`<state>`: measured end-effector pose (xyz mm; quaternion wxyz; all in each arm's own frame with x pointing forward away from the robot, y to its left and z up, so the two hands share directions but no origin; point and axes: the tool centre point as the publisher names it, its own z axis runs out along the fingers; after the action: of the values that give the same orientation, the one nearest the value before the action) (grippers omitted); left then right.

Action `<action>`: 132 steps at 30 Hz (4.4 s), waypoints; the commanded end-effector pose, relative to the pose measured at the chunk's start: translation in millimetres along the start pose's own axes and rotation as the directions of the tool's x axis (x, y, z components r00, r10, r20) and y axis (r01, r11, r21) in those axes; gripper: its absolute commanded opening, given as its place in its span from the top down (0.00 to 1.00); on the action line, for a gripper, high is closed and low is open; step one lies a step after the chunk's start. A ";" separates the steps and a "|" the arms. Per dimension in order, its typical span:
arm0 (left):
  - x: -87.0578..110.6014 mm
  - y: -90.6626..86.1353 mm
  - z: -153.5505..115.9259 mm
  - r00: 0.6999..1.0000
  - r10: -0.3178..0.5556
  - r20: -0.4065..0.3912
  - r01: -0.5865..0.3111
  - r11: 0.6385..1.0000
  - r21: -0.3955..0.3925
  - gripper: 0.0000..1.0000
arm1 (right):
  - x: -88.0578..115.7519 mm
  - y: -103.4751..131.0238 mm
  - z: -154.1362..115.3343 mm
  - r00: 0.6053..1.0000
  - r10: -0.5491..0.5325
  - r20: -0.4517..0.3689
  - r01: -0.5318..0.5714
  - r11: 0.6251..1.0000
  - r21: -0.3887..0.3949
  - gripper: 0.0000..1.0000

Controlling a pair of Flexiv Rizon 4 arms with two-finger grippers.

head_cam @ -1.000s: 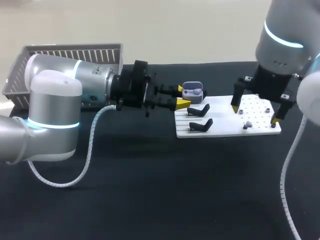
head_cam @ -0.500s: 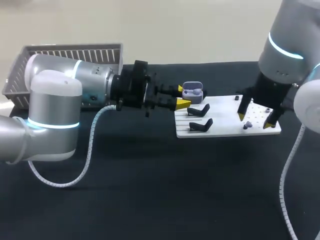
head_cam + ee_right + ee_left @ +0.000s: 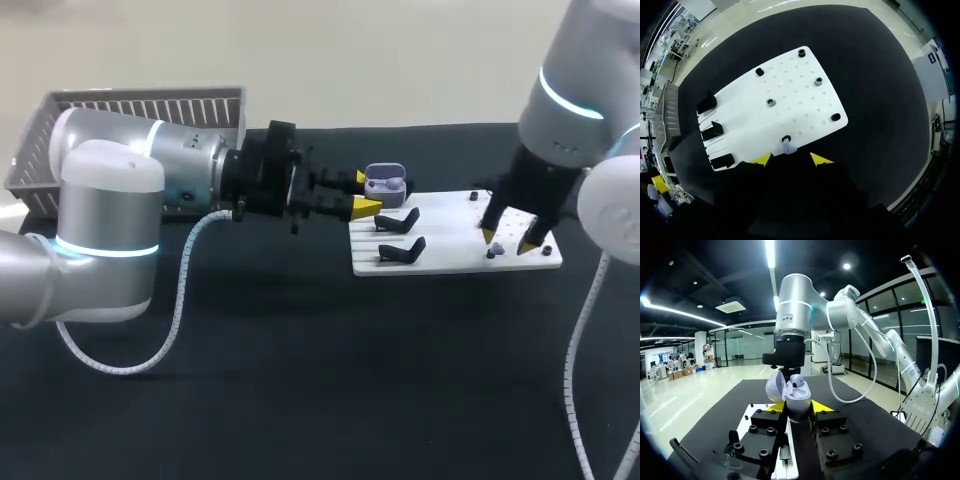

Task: Pick up each earbud case from the left stands, insert the matching earbuds, close the lid, and place the case in the box.

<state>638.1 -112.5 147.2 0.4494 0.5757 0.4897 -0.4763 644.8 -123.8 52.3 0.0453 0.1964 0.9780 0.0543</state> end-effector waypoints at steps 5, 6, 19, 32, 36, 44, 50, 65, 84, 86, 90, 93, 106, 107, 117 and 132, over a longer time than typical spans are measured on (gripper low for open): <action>0.9 -0.6 0.1 1.000 0.002 0.002 -0.002 1.000 -0.003 1.00 | -5.7 3.2 10.0 1.000 -0.003 0.000 0.003 1.000 0.001 0.56; 0.9 -0.6 0.1 1.000 0.002 0.002 -0.002 1.000 -0.003 1.00 | -6.6 3.1 11.6 1.000 -0.003 -0.001 0.003 1.000 0.001 0.56; 0.9 -0.6 0.1 1.000 0.002 0.002 -0.002 1.000 -0.003 1.00 | -9.1 2.7 24.3 1.000 0.000 -0.020 0.000 1.000 0.003 0.60; 0.9 -0.6 0.1 1.000 0.002 0.002 -0.002 1.000 -0.003 1.00 | -9.8 1.2 26.6 1.000 0.006 -0.026 -0.006 1.000 0.001 0.66; 0.9 -0.6 0.1 1.000 0.002 0.002 -0.002 1.000 -0.003 1.00 | -9.3 0.5 27.1 1.000 0.007 -0.028 -0.007 1.000 0.001 0.67; 0.9 -0.6 0.1 1.000 0.002 0.002 -0.002 1.000 -0.003 1.00 | -8.9 0.1 29.1 1.000 0.007 -0.030 -0.007 1.000 0.003 0.70; 0.9 -0.6 0.1 1.000 0.002 0.002 -0.002 1.000 -0.003 1.00 | -9.5 -0.2 30.1 0.999 0.011 -0.033 -0.011 1.000 0.003 0.71; 0.9 -0.6 0.1 1.000 0.002 0.002 -0.002 1.000 -0.003 1.00 | -12.8 2.1 33.0 0.999 0.011 -0.039 -0.011 1.000 0.004 0.92; 0.9 -0.6 0.1 1.000 0.002 0.002 -0.002 1.000 -0.003 1.00 | 7.4 -2.0 -33.5 0.999 -0.022 0.041 0.021 1.000 0.009 1.00; 0.9 -0.6 0.1 1.000 0.002 0.002 -0.002 1.000 -0.003 1.00 | 10.9 0.2 -49.6 0.997 -0.045 0.066 0.044 0.999 0.019 1.00; 0.9 -0.6 0.1 1.000 0.002 0.002 -0.002 1.000 -0.003 1.00 | 17.2 7.3 -83.2 0.988 -0.111 0.105 0.107 0.993 0.042 1.00; 0.9 -0.6 0.1 1.000 0.002 0.002 -0.002 1.000 -0.003 1.00 | 23.4 15.8 -106.8 0.977 -0.171 0.130 0.163 0.984 0.072 1.00; 0.9 -0.6 0.1 1.000 0.002 0.002 -0.002 1.000 -0.003 1.00 | 42.8 56.0 -166.0 0.916 -0.388 0.105 0.376 0.919 0.116 1.00; 0.9 -0.6 0.1 1.000 0.002 0.002 -0.002 1.000 -0.003 1.00 | 44.3 59.2 -169.2 0.910 -0.403 0.098 0.393 0.913 0.111 1.00; 0.9 -0.6 0.1 1.000 0.002 0.002 -0.002 1.000 -0.003 1.00 | 55.4 96.0 -184.2 0.840 -0.540 0.041 0.535 0.840 0.091 1.00; 0.9 -0.6 0.1 1.000 0.002 0.002 -0.002 1.000 -0.003 1.00 | 62.2 142.2 -162.5 0.769 -0.633 -0.088 0.639 0.757 0.137 1.00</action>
<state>638.1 -112.5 147.2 0.4494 0.5757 0.4897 -0.4763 617.1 8.4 227.4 0.0658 -0.1461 0.9867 -0.0283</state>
